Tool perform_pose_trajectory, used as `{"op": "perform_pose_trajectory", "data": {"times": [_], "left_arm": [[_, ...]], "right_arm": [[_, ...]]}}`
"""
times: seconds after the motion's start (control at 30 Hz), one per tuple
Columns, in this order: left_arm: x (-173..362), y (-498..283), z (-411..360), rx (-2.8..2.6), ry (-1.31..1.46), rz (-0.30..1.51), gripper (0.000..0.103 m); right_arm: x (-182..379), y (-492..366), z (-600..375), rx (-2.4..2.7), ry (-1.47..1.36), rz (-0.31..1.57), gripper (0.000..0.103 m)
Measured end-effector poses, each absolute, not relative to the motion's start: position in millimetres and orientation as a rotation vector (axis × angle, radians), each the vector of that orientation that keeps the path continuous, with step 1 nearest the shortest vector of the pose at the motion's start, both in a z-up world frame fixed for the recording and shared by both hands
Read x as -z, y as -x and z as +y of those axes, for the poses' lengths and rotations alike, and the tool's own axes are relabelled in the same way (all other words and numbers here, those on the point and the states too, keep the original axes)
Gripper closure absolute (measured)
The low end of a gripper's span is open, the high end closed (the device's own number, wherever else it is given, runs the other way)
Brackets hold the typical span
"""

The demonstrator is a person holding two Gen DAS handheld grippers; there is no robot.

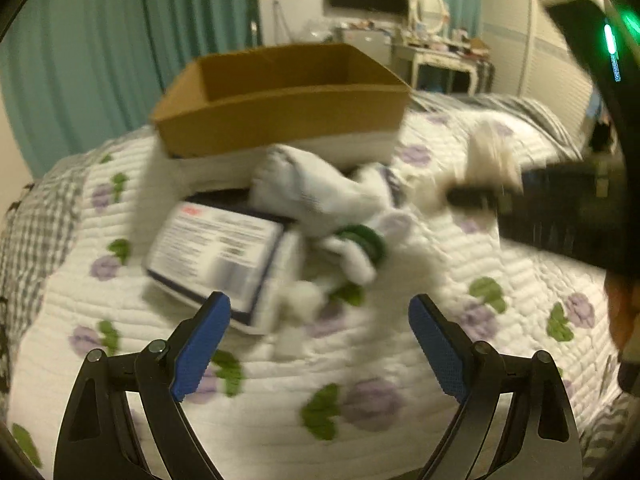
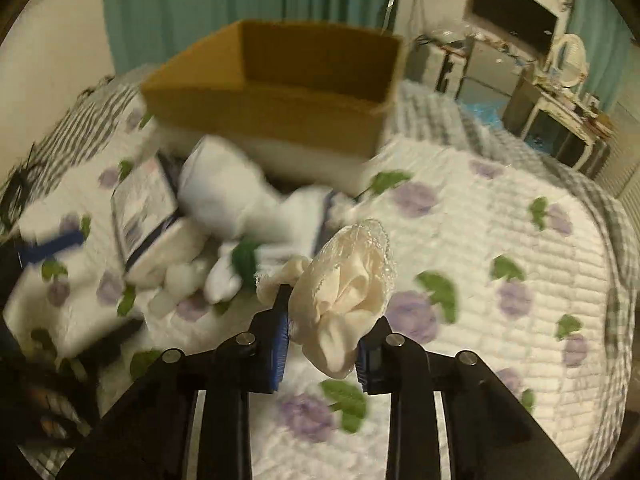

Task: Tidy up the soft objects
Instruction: 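Grasp the cream lace item with the right tool while the left grasps the white sock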

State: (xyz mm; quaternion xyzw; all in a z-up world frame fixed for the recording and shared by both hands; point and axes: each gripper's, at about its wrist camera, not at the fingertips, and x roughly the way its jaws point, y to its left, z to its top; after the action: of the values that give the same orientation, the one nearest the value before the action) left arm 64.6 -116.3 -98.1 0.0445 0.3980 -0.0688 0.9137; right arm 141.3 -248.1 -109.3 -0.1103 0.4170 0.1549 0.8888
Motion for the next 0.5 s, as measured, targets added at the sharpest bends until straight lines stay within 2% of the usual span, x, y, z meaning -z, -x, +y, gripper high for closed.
{"op": "perform_pose_trajectory", "data": {"times": [0.37, 0.5], "left_arm": [[128, -118, -159, 0.139, -0.054, 0.858, 0.013], [142, -137, -155, 0.082, 0.003, 0.9, 0.022]], "right_arm": [[100, -159, -298, -0.256, 0.093, 0.887, 0.076], [108, -163, -307, -0.25, 0.074, 0.901, 0.076]]}}
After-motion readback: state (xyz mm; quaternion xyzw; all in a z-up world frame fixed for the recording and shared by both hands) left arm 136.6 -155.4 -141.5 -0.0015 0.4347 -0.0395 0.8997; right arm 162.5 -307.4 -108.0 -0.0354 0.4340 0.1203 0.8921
